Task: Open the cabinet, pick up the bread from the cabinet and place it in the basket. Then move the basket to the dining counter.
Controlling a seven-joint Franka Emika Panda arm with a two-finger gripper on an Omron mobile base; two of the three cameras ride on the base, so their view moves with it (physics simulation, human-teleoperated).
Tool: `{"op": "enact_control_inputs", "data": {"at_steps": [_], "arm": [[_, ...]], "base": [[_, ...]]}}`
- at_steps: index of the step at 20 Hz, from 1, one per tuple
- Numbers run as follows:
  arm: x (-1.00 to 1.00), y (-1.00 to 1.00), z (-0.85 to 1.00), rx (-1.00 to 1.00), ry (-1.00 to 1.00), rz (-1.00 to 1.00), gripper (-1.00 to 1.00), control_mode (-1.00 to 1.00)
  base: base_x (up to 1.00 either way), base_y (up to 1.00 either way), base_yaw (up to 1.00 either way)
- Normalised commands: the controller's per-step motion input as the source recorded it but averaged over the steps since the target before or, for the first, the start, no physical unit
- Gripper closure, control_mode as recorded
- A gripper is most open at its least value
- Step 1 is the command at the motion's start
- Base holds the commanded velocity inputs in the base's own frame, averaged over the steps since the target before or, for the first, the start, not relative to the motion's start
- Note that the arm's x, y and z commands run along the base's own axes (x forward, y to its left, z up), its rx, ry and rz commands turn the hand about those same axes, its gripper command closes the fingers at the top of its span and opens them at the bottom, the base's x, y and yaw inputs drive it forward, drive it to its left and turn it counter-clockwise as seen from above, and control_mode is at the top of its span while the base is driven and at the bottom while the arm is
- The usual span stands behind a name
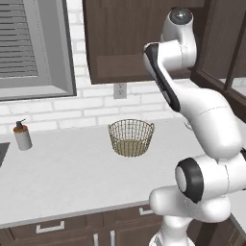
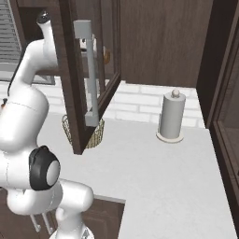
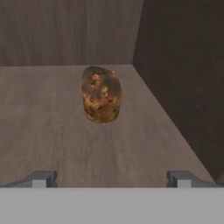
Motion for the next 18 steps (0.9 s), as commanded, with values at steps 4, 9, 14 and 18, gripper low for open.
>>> {"op": "enact_control_inputs", "data": {"at_steps": [4, 9, 14, 18], "arm": [[0.77, 0.0, 0.0, 0.0, 0.0, 0.0, -1.0, -1.0], [0.8, -0.03, -0.06, 0.0, 0.0, 0.0, -1.0, -1.0], [0.63, -0.13, -0.09, 0.01, 0.0, 0.03, -1.0, -1.0], [0.33, -0.09, -0.12, 0.02, 0.0, 0.01, -1.0, -1.0]], "base": [[0.0, 0.0, 0.0], [0.0, 0.0, 0.0], [0.0, 0.0, 0.0], [0.0, 0.0, 0.0]]}}
